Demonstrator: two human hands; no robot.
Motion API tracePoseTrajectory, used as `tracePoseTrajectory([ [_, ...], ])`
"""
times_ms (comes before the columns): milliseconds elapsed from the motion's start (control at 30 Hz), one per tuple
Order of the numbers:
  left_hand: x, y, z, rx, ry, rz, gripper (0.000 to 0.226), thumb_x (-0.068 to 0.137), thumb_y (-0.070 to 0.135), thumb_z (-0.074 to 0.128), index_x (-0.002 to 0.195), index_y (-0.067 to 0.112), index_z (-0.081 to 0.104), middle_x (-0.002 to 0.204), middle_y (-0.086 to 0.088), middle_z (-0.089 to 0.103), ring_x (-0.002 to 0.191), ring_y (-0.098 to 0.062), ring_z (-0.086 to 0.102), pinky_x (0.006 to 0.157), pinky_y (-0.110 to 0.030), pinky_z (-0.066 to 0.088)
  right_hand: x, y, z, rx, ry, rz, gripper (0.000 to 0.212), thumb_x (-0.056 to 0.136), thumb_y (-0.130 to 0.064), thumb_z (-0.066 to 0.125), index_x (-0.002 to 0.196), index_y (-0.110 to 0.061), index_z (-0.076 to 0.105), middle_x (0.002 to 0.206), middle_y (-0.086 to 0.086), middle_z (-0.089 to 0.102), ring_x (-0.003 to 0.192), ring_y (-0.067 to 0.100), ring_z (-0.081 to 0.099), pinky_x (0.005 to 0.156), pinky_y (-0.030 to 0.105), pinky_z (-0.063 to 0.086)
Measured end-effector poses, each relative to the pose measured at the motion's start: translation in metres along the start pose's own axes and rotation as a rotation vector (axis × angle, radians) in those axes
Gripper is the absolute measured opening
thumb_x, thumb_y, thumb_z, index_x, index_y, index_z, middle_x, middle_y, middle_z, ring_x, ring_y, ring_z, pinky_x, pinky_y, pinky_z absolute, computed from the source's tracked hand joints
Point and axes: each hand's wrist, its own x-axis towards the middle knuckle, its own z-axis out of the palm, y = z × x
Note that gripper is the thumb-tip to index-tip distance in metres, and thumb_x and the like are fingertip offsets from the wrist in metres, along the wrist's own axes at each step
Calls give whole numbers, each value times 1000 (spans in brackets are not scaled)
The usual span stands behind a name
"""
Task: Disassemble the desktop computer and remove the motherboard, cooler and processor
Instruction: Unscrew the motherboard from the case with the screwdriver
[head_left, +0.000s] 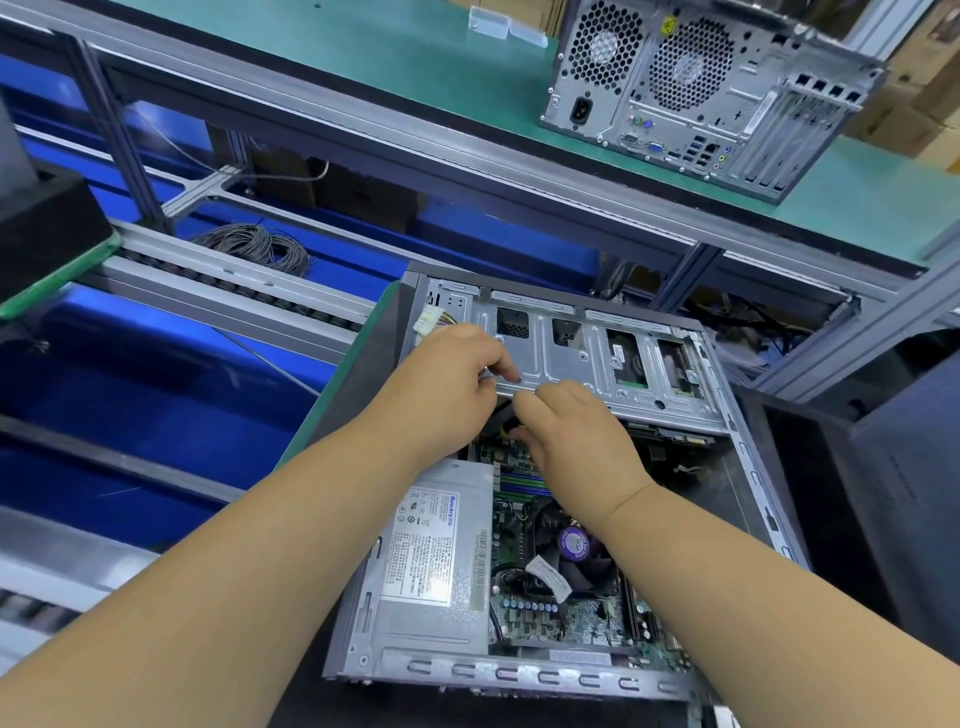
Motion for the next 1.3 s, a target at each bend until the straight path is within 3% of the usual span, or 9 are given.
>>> tracePoseTrajectory([
  [133,-1,1,0,17,-3,1,28,90,6,54,95,29,69,98,11,55,103,-10,46,88,-21,36,0,2,-5,-7,-86,-120,42,48,20,70,81,-5,63,74,11,56,63,30,50,53,37,46],
  [267,-1,1,0,17,-6,-5,29,90,6,53,95,29,69,98,11,55,103,-9,46,89,-23,39,-1,2,-13,20,-196,-126,48,45,21,66,85,-4,64,83,12,60,67,31,54,50,35,44],
  [467,-1,2,0,13,-8,-14,30,90,6,53,96,30,69,100,11,56,102,-8,46,87,-22,38,-8,-11,-10,66,-177,-119,25,72,-3,78,95,-3,68,96,11,68,76,31,60,70,36,53],
  [567,-1,1,-1,4,-13,-17,30,90,6,53,96,30,70,100,10,55,103,-9,46,88,-22,38,-6,-12,-11,71,-183,-64,32,68,7,78,96,-2,68,87,9,66,70,29,58,60,33,52],
  [700,-1,1,-1,11,-12,-3,27,89,6,54,94,28,69,98,10,55,101,-11,47,88,-23,39,-4,-10,-17,52,-168,5,17,79,-4,76,91,-1,65,94,15,60,50,29,47,41,29,32],
  [767,0,0,0,12,-11,3,26,89,6,55,94,28,69,96,12,53,100,-10,46,86,-22,37,-4,-8,-18,47,-156,49,20,79,-9,77,94,-1,66,93,15,59,49,31,49,38,29,32],
  [933,0,-2,1,5,-6,3,26,89,7,55,93,30,68,95,14,53,99,-8,46,84,-20,34,-1,-4,-19,111,-126,76,19,77,1,75,95,0,68,94,15,62,63,34,57,44,36,46],
  [1167,2,-3,0,9,-12,4,26,88,8,54,93,29,68,94,14,52,98,-8,45,83,-20,34,5,-3,-23,134,-154,39,9,82,-6,74,87,-2,68,94,15,57,65,32,53,47,36,44],
  [1300,1,-2,0,0,-13,10,25,89,7,54,93,28,69,95,13,53,100,-9,46,85,-23,38,4,-5,-23,155,-154,36,21,83,-1,72,102,3,66,100,18,59,74,36,57,58,43,49],
])
